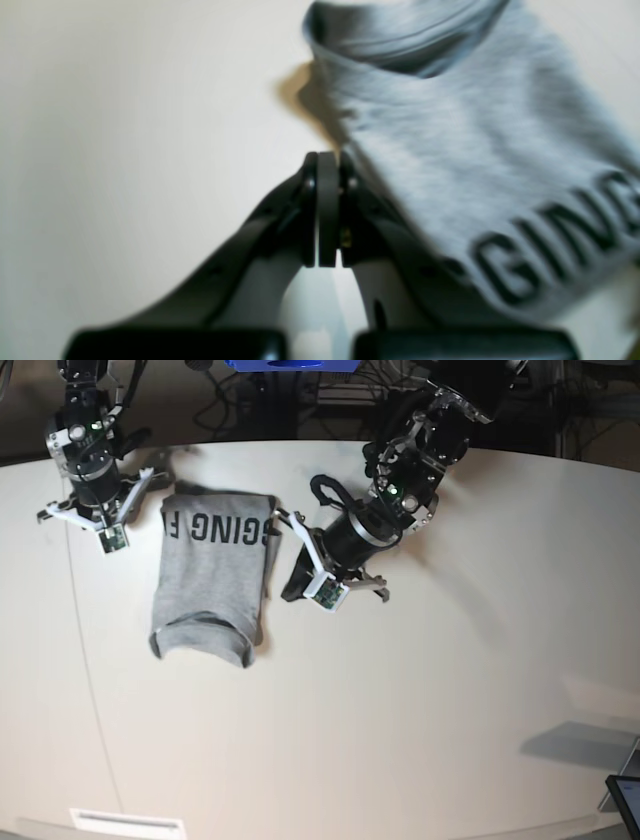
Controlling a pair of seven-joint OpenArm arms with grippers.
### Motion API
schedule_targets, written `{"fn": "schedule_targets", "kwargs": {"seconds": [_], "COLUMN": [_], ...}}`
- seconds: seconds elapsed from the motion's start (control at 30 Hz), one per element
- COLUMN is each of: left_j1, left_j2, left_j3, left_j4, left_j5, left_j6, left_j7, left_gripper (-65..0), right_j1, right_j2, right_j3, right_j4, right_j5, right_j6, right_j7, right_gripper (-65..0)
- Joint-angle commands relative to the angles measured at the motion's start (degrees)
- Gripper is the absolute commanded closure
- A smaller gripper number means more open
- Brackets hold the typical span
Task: Fold the T-shirt properly
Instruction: 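Smooth the folded shirt's edges with both grippers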
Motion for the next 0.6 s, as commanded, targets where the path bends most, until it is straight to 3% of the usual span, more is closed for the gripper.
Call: {"fn": "schedule_targets", "kwargs": {"seconds": [0.0, 0.33, 0.47, 0.57], "left_j1": [0.0, 6.0, 7.5, 7.5], "left_j2": [-0.6, 2.1, 3.2, 3.2], "left_j3": [-0.3, -0.1, 0.3, 0.3], "left_j4": [1.3, -0.4, -3.7, -5.0], "left_j5": [-0.1, -0.1, -0.1, -0.1], "left_j6": [0.3, 0.4, 4.0, 4.6], "left_j7": [-0.3, 0.4, 0.1, -0.1], "left_gripper": [0.0, 0.0, 0.0, 0.0], "right_j1": [0.3, 0.4, 0.4, 0.4], "right_j2": [0.3, -1.6, -1.8, -2.3], "right_j3": [0.1, -1.2, -2.3, -3.5], "right_j4": [0.8, 0.8, 0.7, 0.7], "right_j5": [0.2, 0.2, 0.2, 0.2], "right_j6": [-0.5, -0.4, -0.4, -0.4], "right_j7": [1.0, -3.0, -3.6, -3.9], "right_gripper": [0.0, 0.0, 0.0, 0.0]}}
